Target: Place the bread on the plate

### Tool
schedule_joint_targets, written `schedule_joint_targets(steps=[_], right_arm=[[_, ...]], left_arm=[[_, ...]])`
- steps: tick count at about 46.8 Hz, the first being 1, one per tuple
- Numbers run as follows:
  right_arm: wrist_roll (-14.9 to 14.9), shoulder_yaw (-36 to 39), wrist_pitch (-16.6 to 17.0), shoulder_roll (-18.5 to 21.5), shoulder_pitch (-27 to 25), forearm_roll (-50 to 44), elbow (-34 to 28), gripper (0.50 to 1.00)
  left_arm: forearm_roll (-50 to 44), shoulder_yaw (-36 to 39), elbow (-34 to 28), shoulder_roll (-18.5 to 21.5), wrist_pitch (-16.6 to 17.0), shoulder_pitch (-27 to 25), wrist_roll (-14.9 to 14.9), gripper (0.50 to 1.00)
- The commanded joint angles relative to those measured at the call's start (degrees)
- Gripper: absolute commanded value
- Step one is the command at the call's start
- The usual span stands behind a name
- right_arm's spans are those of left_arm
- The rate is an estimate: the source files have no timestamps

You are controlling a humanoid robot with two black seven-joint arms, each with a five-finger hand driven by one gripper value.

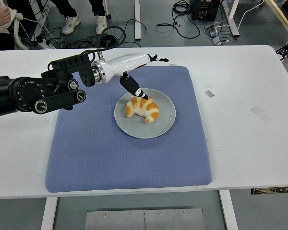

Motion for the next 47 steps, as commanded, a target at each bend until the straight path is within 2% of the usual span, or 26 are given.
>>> schedule_joint_targets(steps=[1, 14, 18, 26, 40, 43, 47], right_arm=[[0.0, -0.06, 0.0, 0.0, -0.01, 0.0, 0.0, 1.0], [0.0, -0.06, 0.0, 0.0, -0.01, 0.0, 0.0, 1.0], [0.0, 0.03, 0.0, 0.0, -0.01, 0.0, 0.0, 1.0], [0.0, -0.06, 0.0, 0.0, -0.01, 0.0, 0.0, 1.0], [0.0, -0.06, 0.0, 0.0, -0.01, 0.0, 0.0, 1.0], [0.0, -0.06, 0.0, 0.0, -0.01, 0.0, 0.0, 1.0], [0.0, -0.06, 0.0, 0.0, -0.01, 0.0, 0.0, 1.0]], left_arm=[[-1.87, 0.03, 0.4, 0.35, -0.01, -0.8, 0.01, 0.98], [-7.32, -7.26, 1.81, 2.2, 0.6, 0.43, -0.34, 0.98], [-10.47, -11.21, 2.51, 2.2, 0.69, 1.83, -0.43, 0.98], [-16.89, -18.86, 7.7, 1.85, 0.6, 5.17, -0.78, 0.98], [-24.72, -25.02, 9.1, 1.41, 0.08, 10.01, -0.61, 0.98], [-25.07, -25.02, 10.51, 1.41, -0.97, 10.45, -0.61, 0.98], [-25.25, -25.46, 12.7, 1.41, -5.8, 11.33, -0.69, 0.98]])
